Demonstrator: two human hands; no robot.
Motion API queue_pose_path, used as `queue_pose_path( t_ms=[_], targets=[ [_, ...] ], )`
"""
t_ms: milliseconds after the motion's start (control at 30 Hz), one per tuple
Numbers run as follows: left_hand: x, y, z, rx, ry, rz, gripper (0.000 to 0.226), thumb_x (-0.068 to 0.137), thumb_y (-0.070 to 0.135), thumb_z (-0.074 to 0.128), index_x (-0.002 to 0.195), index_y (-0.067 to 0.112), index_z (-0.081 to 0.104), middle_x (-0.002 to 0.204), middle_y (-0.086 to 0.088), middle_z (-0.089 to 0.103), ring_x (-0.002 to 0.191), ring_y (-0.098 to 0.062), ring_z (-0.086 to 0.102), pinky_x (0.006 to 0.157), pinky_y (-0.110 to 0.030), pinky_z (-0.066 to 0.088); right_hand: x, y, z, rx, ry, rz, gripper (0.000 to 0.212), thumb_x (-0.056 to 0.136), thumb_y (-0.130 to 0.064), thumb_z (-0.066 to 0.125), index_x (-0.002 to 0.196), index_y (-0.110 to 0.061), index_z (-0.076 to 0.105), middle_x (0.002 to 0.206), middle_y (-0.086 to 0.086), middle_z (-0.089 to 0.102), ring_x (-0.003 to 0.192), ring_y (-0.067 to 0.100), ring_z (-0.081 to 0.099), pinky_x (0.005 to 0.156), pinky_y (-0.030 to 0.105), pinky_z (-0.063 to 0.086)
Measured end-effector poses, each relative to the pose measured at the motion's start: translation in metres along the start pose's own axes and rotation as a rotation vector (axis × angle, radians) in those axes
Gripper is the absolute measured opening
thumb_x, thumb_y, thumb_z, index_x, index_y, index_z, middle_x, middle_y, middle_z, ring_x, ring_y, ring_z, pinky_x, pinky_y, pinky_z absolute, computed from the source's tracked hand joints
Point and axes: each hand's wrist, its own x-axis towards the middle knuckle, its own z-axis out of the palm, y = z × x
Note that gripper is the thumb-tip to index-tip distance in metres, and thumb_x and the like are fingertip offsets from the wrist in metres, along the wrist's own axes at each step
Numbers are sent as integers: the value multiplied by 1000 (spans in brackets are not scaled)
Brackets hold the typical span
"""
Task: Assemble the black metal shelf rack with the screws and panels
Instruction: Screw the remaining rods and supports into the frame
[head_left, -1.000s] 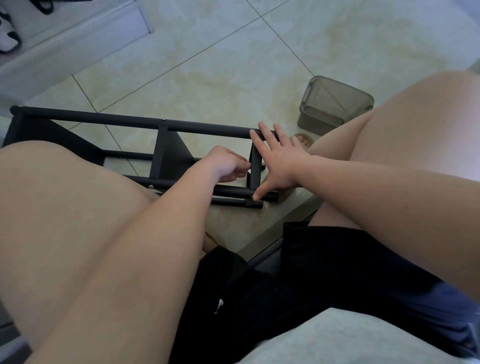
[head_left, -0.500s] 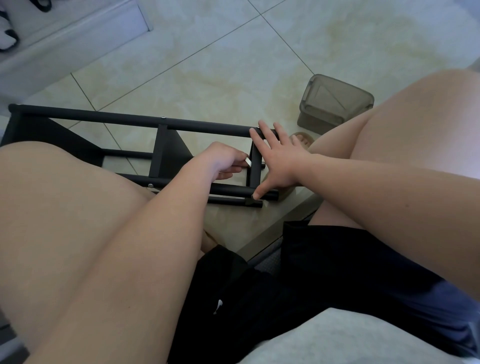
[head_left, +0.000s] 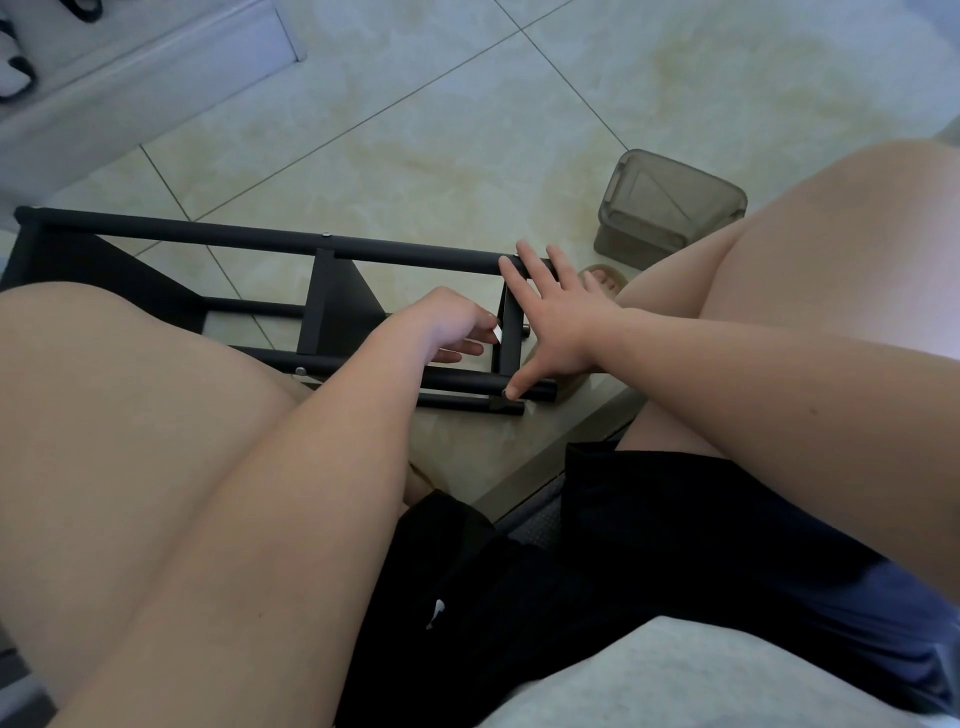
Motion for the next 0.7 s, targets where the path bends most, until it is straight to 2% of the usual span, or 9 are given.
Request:
queue_pose_path(
  t_ms=[300,533,700],
  targets=[
    [3,-1,1,-25,5,-4,11,97,25,56,99,20,67,69,11,75,81,-9,71,79,-30,50,1,1,1,-1,4,1,160,50,-91,72,157,-24,-26,165,2,-33,153,36,-23,122,64,13],
    [5,-2,1,21,-22,-15,12,98,24,57,101,18,67,72,10,76,85,-11,71,86,-32,51,1,0,2,7,7,-2,160,50,-90,72,157,-25,-27,165,1,-33,153,36,-23,122,64,13],
    [8,-3,2,-19,2,-28,12,98,23,56,100,17,65,69,9,75,81,-9,71,85,-31,52,0,0,1,8,2,0,159,51,-90,72,157,-24,-27,165,1,-33,153,36,-23,122,64,12]
  ],
)
